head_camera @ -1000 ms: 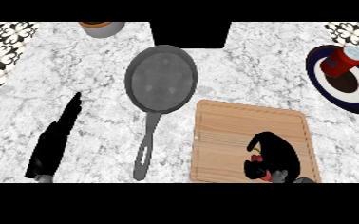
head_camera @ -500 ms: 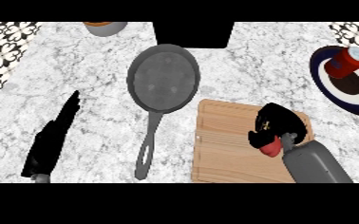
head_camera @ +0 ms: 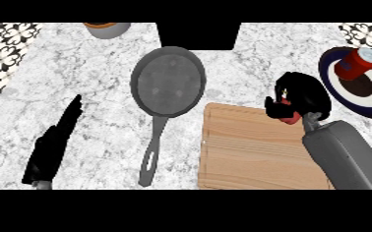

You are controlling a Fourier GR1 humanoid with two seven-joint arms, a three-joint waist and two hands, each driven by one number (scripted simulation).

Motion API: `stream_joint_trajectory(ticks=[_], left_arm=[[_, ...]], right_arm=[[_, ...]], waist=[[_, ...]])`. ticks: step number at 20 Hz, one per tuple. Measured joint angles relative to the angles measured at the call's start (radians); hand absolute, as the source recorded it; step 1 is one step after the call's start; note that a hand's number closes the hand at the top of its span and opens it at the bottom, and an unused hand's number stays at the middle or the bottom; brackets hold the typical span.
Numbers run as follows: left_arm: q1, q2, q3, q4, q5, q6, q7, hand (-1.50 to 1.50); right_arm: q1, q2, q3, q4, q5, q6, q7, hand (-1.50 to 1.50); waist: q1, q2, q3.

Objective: Pick the bell pepper from the cutting board and place it in the pan

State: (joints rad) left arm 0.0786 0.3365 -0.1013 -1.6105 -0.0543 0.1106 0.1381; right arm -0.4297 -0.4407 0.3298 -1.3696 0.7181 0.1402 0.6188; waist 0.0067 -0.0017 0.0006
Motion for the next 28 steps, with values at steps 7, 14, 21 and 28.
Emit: stream_joint_trajectory(ticks=[7, 14, 21, 28], left_arm=[[-0.01, -0.002, 0.002, 0.001, -0.009, -0.008, 0.003, 0.0], [-0.01, -0.023, 0.003, 0.021, -0.028, -0.011, -0.016, 0.0], [-0.021, -0.031, 0.008, 0.022, -0.033, -0.028, -0.012, 0.0], [-0.053, -0.05, -0.019, 0.016, -0.055, -0.035, -0.003, 0.0]], right_arm=[[-0.132, 0.029, 0.011, -0.059, 0.12, -0.176, -0.119, 1.5], [-0.321, 0.19, -0.019, 0.067, 0.12, -0.208, -0.155, 1.5], [-0.497, 0.363, -0.089, 0.376, 0.091, -0.299, -0.232, 1.5], [-0.656, 0.426, -0.078, 0.696, -0.033, -0.394, -0.272, 1.5]], waist=[[0.006, 0.002, 0.0], [0.013, 0.005, -0.001], [0.025, 0.009, -0.001], [0.068, 0.021, -0.001]])
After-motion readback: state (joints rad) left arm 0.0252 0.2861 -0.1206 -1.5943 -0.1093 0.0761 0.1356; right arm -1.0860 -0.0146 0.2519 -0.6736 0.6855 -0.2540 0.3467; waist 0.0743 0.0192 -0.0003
